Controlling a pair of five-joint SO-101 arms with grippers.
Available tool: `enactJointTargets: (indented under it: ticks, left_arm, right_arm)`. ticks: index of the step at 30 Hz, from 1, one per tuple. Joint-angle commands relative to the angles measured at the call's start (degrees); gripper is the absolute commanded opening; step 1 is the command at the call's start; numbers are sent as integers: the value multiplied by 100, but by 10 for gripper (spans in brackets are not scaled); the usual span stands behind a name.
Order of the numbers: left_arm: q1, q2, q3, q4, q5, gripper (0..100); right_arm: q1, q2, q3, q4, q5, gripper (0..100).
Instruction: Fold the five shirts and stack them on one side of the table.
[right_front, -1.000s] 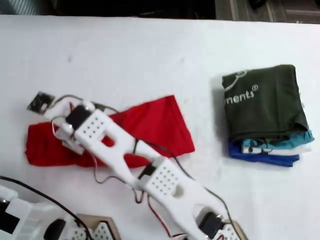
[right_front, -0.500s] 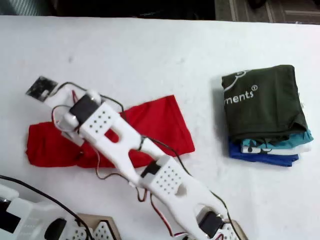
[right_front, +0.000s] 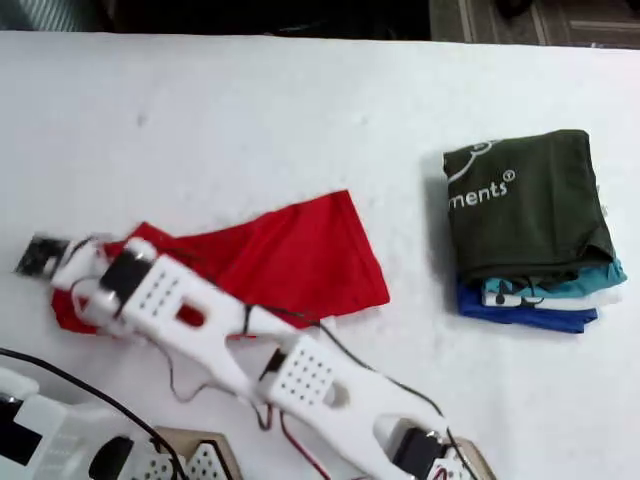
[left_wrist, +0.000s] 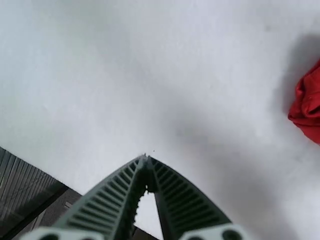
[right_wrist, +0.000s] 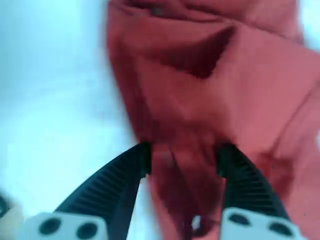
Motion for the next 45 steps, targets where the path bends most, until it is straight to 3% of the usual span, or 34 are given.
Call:
enactJointTargets:
  ticks: [1, 7, 14, 21, 26, 30, 38, 45]
  left_arm:
    - [22, -242, -158, -79, -44, 28]
    - [127, -242, -158, -105, -35, 28]
    - [233, -242, -158, -105, -26, 28]
    - [136, -277, -193, -105, -35, 28]
    - [48, -251, -193, -105, -44, 28]
    - [31, -251, -202, -114, -44, 28]
    - [31, -251, -202, -114, -44, 28]
    - [31, -251, -202, -114, -44, 28]
  right_arm:
    - [796, -127, -132, -558, 53, 223]
    - [1305, -549, -132, -901, 53, 223]
    - [470, -831, -62, -462, 62, 223]
    - [268, 365, -114, -462, 53, 222]
    - [-312, 558, -501, 664, 53, 222]
    - [-558, 488, -642, 787, 44, 222]
    - [48, 400, -1688, 778, 53, 222]
    - [673, 382, -1424, 796, 53, 222]
